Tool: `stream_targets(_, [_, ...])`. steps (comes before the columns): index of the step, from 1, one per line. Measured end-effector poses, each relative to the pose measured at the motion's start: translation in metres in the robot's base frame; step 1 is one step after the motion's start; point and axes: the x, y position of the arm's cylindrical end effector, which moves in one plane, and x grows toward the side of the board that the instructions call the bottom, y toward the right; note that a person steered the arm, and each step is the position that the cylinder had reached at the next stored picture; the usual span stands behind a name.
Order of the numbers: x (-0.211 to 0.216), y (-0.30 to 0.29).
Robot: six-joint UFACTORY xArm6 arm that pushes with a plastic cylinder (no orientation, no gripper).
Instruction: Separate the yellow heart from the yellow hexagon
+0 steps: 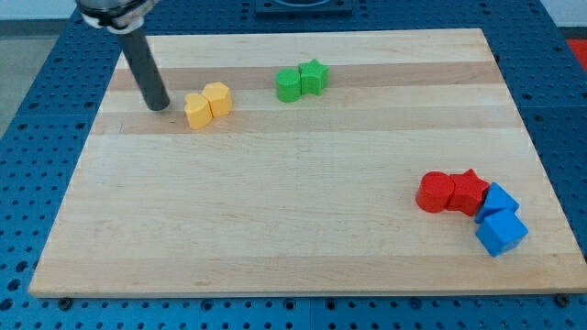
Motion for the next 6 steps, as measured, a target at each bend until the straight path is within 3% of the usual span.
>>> stream_targets(6, [0.095,0.185])
